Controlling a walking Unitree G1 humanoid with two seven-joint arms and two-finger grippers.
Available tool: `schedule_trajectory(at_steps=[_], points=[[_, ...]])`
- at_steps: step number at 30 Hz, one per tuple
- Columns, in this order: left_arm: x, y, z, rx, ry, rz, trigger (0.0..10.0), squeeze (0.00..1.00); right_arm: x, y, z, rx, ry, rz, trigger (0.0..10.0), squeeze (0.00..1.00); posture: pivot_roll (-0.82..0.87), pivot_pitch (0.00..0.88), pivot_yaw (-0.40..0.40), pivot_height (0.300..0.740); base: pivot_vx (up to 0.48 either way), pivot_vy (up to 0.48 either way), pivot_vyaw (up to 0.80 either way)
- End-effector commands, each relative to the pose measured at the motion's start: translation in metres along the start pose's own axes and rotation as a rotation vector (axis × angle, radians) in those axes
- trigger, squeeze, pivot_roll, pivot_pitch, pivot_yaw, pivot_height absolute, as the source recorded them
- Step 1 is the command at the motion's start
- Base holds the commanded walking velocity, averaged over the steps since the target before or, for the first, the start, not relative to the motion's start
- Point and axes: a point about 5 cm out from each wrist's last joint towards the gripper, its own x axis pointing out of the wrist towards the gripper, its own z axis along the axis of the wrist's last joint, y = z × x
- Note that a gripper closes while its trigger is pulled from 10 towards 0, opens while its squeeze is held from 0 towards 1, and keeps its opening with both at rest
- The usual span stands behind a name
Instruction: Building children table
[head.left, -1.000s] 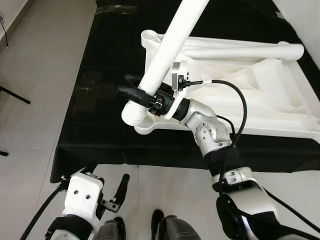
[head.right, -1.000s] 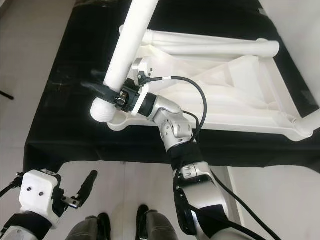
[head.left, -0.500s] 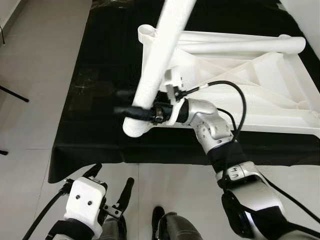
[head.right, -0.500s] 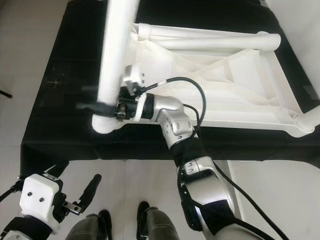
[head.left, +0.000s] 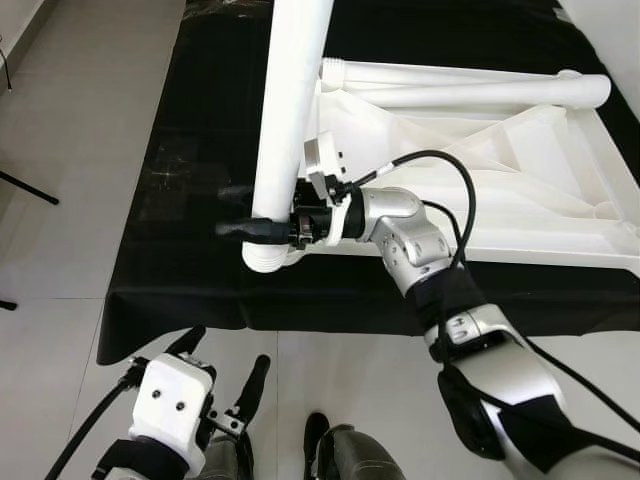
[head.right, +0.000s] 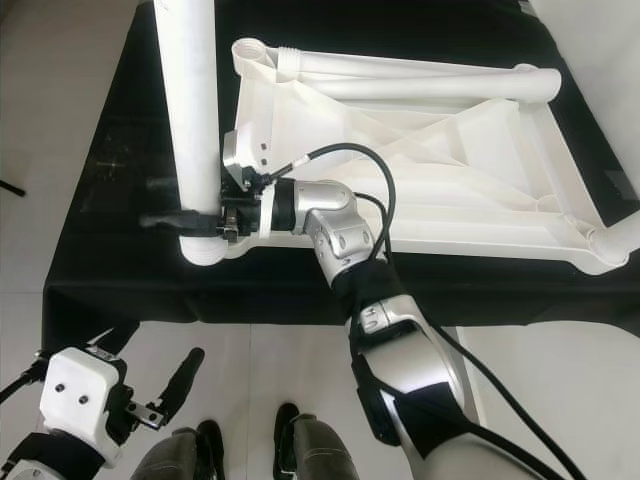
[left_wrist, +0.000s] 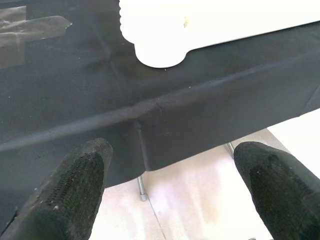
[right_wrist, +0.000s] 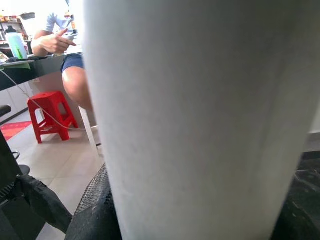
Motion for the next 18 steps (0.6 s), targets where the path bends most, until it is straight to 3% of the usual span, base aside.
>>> schedule_trajectory(at_steps=[1,8,18], points=[[-0.003,-0.001,-0.001,0.008,0.011,-0.008,10.0,0.00,-0.003,0.003,-0.016,0.044,0.060,-0.007,10.0,0.00,-0.11,0.359,-0.119,0.740,0.000,0.000,0.00],[-0.002,0.000,-0.002,0.013,0.013,-0.011,10.0,0.00,-0.008,-0.007,-0.015,0.053,0.087,-0.082,10.0,0.00,-0.11,0.367,-0.110,0.740,0.000,0.000,0.00],[-0.003,0.001,-0.002,0.022,0.015,-0.018,10.0,0.00,-0.015,-0.010,-0.017,0.054,0.108,-0.092,10.0,0.00,-0.11,0.368,-0.104,0.740,0.000,0.000,0.00]])
